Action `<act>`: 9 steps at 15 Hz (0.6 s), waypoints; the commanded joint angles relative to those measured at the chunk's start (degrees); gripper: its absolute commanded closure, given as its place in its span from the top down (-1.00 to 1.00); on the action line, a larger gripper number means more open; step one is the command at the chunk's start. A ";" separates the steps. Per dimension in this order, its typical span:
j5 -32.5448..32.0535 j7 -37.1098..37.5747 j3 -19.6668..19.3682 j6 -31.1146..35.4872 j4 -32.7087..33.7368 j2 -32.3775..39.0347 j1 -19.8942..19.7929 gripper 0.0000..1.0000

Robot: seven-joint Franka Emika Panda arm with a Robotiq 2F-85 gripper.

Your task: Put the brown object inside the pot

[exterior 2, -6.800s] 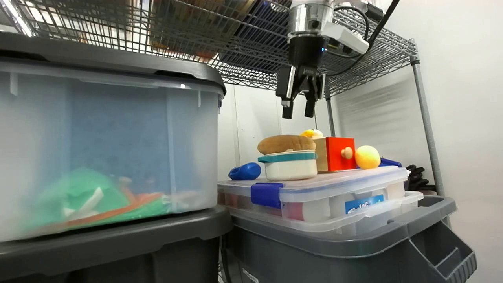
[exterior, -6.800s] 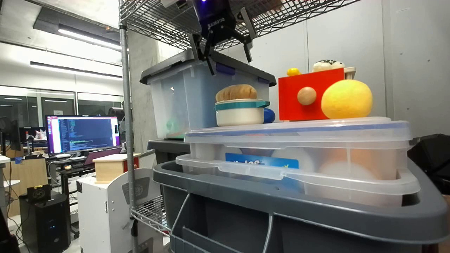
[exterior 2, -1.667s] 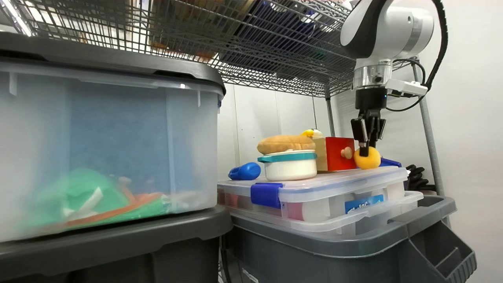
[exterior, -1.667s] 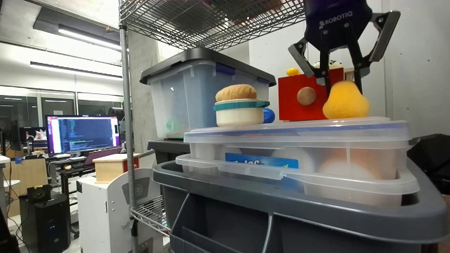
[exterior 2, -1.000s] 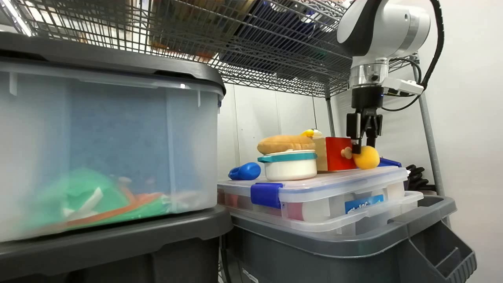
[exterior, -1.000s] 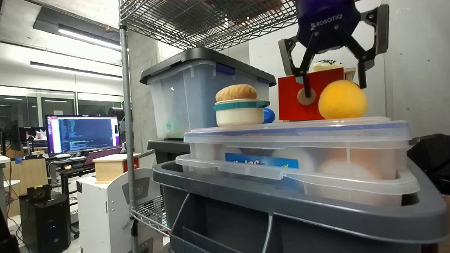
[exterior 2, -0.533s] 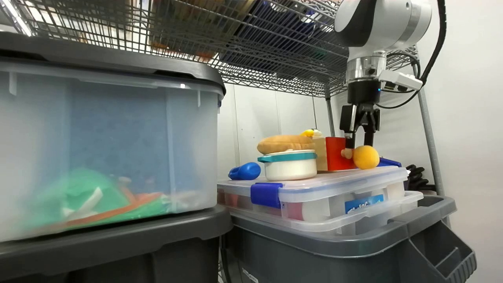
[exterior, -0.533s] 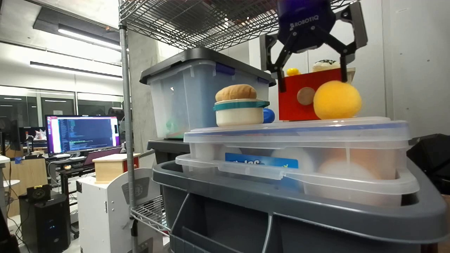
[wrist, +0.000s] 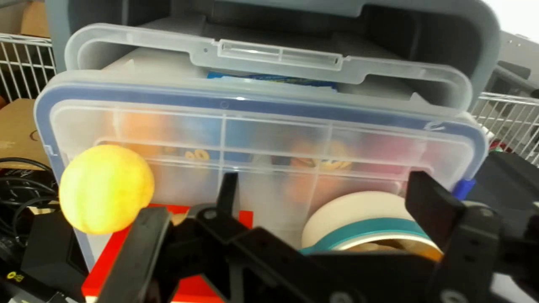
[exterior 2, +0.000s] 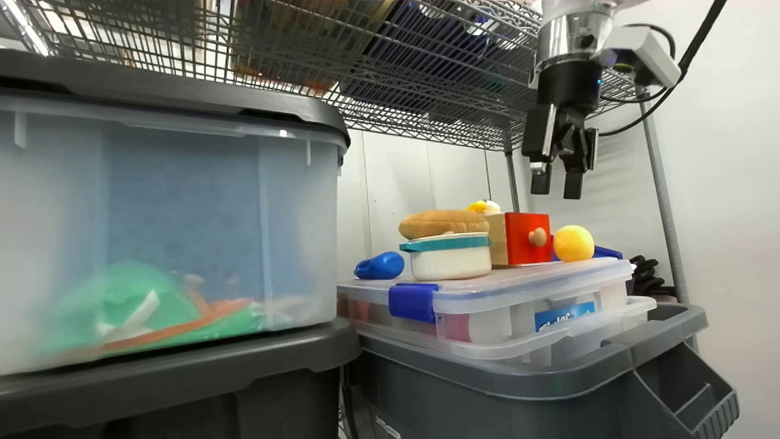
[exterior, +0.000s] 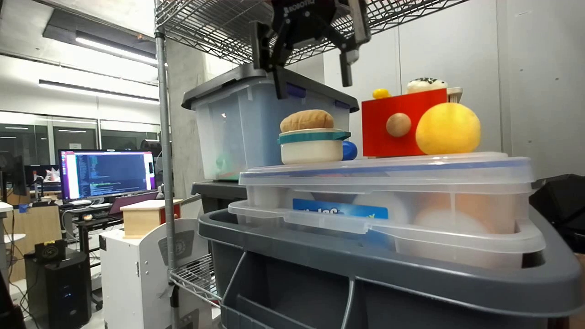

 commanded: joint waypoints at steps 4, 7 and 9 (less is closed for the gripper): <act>-1.05 8.80 2.57 -8.86 -6.77 -13.86 2.89 1.00; -0.63 13.21 4.23 -12.77 -8.28 -16.71 3.58 1.00; -0.85 15.54 5.36 -14.51 -8.86 -17.72 3.83 1.00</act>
